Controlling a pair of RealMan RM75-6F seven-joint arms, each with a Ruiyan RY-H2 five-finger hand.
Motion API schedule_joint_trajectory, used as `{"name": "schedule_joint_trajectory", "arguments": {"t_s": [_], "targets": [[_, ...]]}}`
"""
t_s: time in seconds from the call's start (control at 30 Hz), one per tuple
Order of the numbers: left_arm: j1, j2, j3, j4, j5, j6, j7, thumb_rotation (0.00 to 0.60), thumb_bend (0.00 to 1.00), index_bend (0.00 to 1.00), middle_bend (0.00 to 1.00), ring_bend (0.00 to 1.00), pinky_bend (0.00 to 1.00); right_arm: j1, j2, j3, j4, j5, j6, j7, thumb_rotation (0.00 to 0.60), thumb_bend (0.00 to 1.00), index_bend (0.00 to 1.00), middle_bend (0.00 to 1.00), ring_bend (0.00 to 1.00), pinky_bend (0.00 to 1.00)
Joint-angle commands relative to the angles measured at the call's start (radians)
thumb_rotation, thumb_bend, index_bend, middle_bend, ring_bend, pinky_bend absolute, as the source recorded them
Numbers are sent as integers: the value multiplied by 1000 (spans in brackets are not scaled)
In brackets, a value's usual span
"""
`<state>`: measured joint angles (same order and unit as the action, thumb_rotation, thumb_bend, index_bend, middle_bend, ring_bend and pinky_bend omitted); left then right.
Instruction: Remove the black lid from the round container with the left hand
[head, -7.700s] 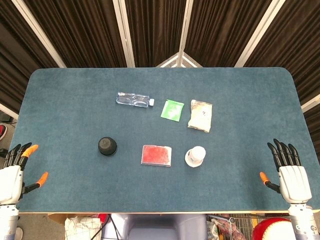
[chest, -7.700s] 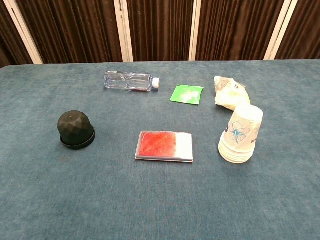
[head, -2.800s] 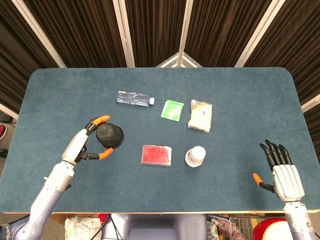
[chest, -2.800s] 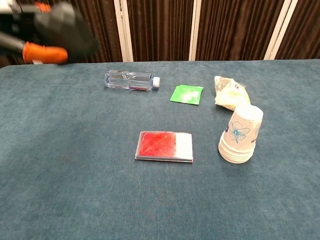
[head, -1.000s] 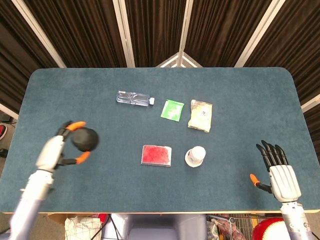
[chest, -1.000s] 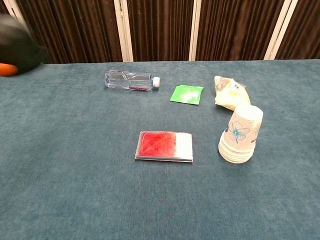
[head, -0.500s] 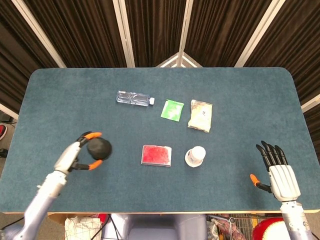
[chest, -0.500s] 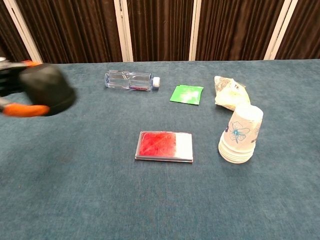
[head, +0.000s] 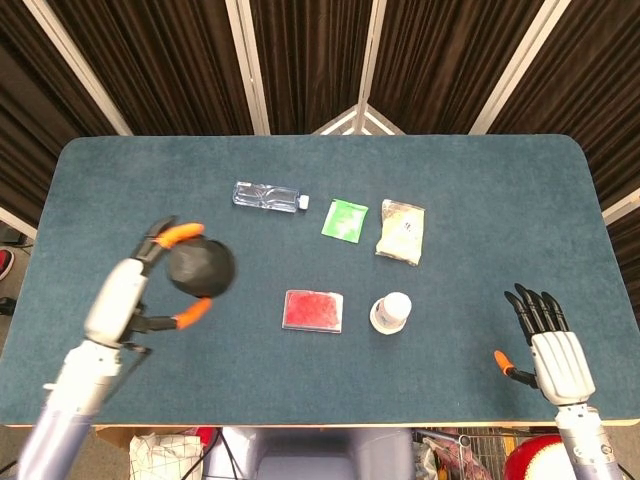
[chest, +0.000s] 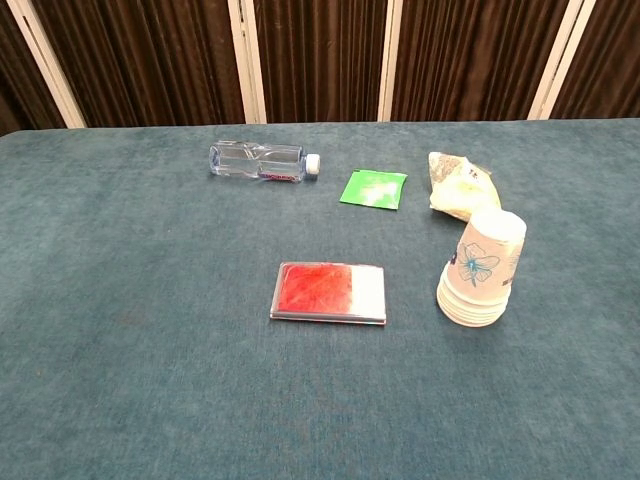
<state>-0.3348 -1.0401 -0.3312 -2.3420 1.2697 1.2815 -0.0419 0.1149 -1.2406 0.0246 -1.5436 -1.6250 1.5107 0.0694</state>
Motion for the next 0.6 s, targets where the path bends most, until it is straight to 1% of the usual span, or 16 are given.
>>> {"name": "schedule_joint_trajectory", "arguments": {"t_s": [0.03, 0.07, 0.1, 0.2, 0.23, 0.33, 0.47, 0.6], "targets": [[64, 40, 80, 201, -18, -54, -157, 600, 570, 190, 438, 0, 0, 1, 0, 0, -1, 0, -1, 0, 600, 289, 68, 24, 68, 11], [56, 22, 92, 250, -29, -87, -188, 600, 570, 191, 434, 0, 0, 1, 0, 0, -1, 0, -1, -1, 600, 289, 68, 24, 68, 11], [41, -16, 113, 329, -60, -147, -237, 600, 570, 192, 433, 0, 0, 1, 0, -1, -1, 1, -2, -2, 600, 288, 68, 24, 68, 11], [1, -105, 131, 469, -87, -235, -286, 600, 569, 193, 429, 0, 0, 0, 0, 1, 0, 7, -4, -4, 600, 288, 68, 24, 68, 11], [-19, -150, 134, 518, -92, -263, -296, 600, 569, 193, 425, 0, 0, 1, -1, 2, 1, 11, -7, -5, 600, 289, 68, 24, 68, 11], [-59, -233, 132, 584, -87, -289, -282, 600, 569, 192, 420, 0, 0, 2, -1, 4, 4, 14, -10, -7, 600, 289, 68, 24, 68, 11], [-91, -315, 130, 622, -89, -275, -211, 600, 570, 190, 422, 0, 0, -1, 1, 5, 5, 16, -3, 0, 600, 289, 68, 24, 68, 11], [-109, -391, 131, 677, -128, -255, -136, 600, 570, 190, 421, 0, 0, -2, 5, 5, 4, 13, 1, 9, 600, 289, 68, 24, 68, 11]]}}
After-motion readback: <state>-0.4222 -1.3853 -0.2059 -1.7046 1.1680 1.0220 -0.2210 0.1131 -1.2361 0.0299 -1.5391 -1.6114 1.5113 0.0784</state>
